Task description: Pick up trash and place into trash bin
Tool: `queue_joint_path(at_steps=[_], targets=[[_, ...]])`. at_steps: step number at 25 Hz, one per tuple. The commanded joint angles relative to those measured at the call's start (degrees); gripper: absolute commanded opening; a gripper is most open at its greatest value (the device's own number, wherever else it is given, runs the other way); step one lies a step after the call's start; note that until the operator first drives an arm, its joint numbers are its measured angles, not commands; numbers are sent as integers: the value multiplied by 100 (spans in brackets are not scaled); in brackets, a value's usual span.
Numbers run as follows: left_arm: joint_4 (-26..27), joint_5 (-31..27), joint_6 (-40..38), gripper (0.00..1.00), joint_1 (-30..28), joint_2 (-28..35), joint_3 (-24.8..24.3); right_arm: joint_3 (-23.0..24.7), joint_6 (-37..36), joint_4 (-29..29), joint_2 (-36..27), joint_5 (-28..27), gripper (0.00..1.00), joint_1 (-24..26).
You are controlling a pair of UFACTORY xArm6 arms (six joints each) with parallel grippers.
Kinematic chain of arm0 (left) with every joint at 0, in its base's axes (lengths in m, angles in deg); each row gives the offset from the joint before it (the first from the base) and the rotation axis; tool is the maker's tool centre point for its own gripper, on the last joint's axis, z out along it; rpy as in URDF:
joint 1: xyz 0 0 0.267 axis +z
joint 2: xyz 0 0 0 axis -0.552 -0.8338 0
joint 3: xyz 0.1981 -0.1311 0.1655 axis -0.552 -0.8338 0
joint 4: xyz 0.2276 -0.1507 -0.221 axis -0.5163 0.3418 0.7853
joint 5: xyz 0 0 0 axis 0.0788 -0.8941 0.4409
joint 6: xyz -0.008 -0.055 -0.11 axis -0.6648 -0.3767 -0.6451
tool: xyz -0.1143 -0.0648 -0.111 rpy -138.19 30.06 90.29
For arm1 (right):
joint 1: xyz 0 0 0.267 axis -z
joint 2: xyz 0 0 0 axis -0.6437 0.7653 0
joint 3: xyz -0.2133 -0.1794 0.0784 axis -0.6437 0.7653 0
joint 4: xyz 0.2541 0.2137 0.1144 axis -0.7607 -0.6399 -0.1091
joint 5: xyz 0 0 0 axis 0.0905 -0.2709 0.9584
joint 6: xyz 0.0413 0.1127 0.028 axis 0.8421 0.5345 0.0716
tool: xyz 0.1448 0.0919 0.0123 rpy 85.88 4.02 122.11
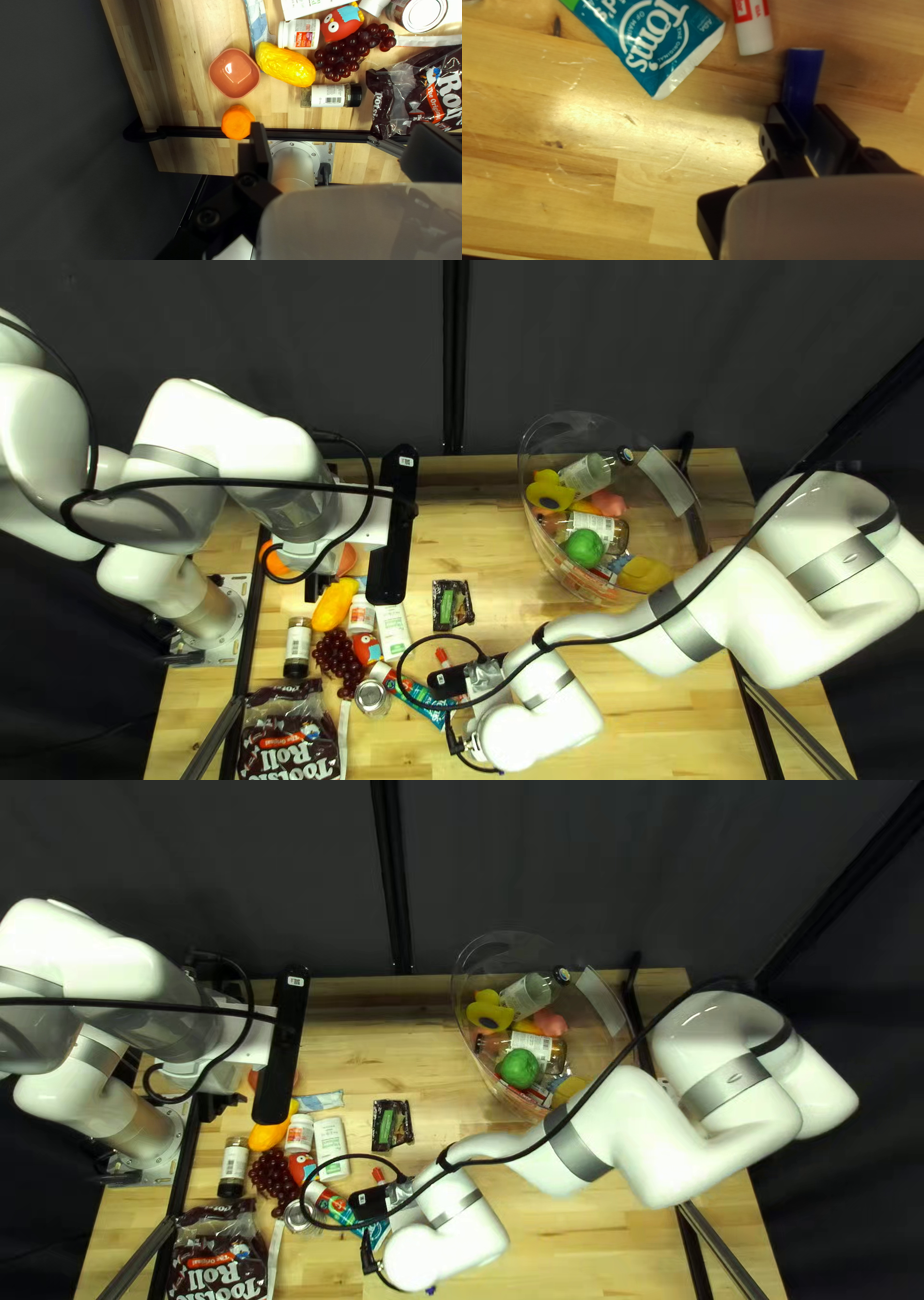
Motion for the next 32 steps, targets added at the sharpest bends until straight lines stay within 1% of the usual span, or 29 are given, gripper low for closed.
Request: queue_joint_path(at_steps=[1,2,4,6,8,9,11,29,32], targets=[[0,0,0,100,0,0,0,246,160,170,-629,-508,4,-205],[0,0,0,100,0,0,0,294,192,202,-714,-569,4,-236],[0,0,0,100,0,0,0,618,285,323,-1155,-762,4,-361],[0,0,0,100,0,0,0,911,302,441,-1575,-989,1,-470],[0,0,0,100,0,0,0,1107,294,543,-1898,-1225,0,-546],[0,0,0,100,0,0,0,1131,292,574,-1954,-1285,0,-563],[0,0,0,100,0,0,0,1279,304,695,-2263,-1508,0,-649],[0,0,0,100,0,0,0,1285,296,744,-2314,-1565,0,-692],[0,0,0,100,0,0,0,1427,243,765,-2527,-1741,0,-710]])
